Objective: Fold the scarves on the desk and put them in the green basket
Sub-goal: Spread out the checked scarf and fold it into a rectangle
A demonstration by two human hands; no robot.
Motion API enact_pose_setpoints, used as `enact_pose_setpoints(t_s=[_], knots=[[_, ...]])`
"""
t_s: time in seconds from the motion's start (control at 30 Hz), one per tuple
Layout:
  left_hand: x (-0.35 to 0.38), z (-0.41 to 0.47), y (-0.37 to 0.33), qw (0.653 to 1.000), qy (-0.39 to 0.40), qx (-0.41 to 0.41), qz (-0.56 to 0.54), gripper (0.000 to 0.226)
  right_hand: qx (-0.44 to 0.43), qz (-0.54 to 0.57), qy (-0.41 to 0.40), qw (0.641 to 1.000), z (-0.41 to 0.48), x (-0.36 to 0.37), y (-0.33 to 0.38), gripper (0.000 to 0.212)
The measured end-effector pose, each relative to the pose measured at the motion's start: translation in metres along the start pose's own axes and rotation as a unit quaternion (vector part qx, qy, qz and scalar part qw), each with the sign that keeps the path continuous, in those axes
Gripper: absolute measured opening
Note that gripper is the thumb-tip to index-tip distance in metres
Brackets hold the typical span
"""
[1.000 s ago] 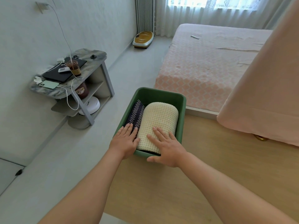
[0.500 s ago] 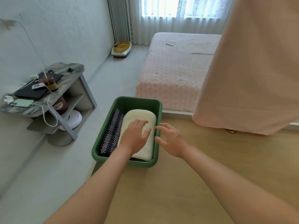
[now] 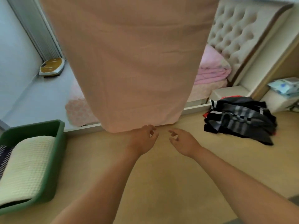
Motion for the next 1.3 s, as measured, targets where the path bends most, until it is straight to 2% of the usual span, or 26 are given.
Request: enact_pose_setpoints(t_s=[0.23, 0.5, 0.63, 0.73, 0.83, 0.93, 1.03, 1.17, 1.23, 1.3], knots=[[0.161, 0.068, -0.138, 0.997, 0.076, 0.029, 0.007, 0.036, 0.088, -0.036, -0.028, 0.995, 0.021, -0.107, -0.191, 0.044], [0.290, 0.142, -0.242, 0.991, 0.099, 0.071, 0.060, 0.042, 0.118, -0.094, -0.038, 0.988, 0.054, -0.171, -0.336, 0.045], [0.339, 0.174, -0.257, 0.983, 0.127, 0.073, 0.110, 0.060, 0.131, -0.094, -0.053, 0.985, 0.073, -0.185, -0.381, 0.057], [0.366, 0.193, -0.246, 0.967, 0.167, 0.039, 0.186, 0.066, 0.147, -0.076, -0.043, 0.985, 0.088, -0.188, -0.404, 0.076], [0.381, 0.202, -0.226, 0.958, 0.191, 0.012, 0.213, 0.049, 0.194, -0.068, -0.009, 0.979, 0.099, -0.188, -0.422, 0.101], [0.379, 0.203, -0.215, 0.982, 0.096, 0.034, 0.159, 0.024, 0.206, -0.107, 0.002, 0.973, 0.109, -0.185, -0.432, 0.107], [0.364, 0.193, -0.213, 0.991, 0.066, 0.004, 0.113, 0.029, 0.224, -0.195, -0.002, 0.955, 0.116, -0.188, -0.435, 0.094], [0.338, 0.175, -0.210, 0.982, 0.089, -0.024, 0.166, 0.022, 0.150, -0.329, 0.011, 0.932, 0.116, -0.195, -0.421, 0.035], [0.325, 0.167, -0.210, 0.973, 0.104, -0.041, 0.204, 0.028, 0.109, -0.368, -0.022, 0.923, 0.112, -0.197, -0.410, 0.026], [0.314, 0.162, -0.213, 0.968, 0.098, -0.030, 0.227, 0.041, 0.057, -0.338, -0.050, 0.938, 0.106, -0.198, -0.392, 0.025]])
Point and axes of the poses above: each hand's wrist, its own z-axis towards the middle knuckle, its own x-axis out of the palm, y = z × x, the point moved 3 cm from there along z, towards the middle knuckle, and after that the axes turned 8 degrees about -y, right-handed, at the moved point
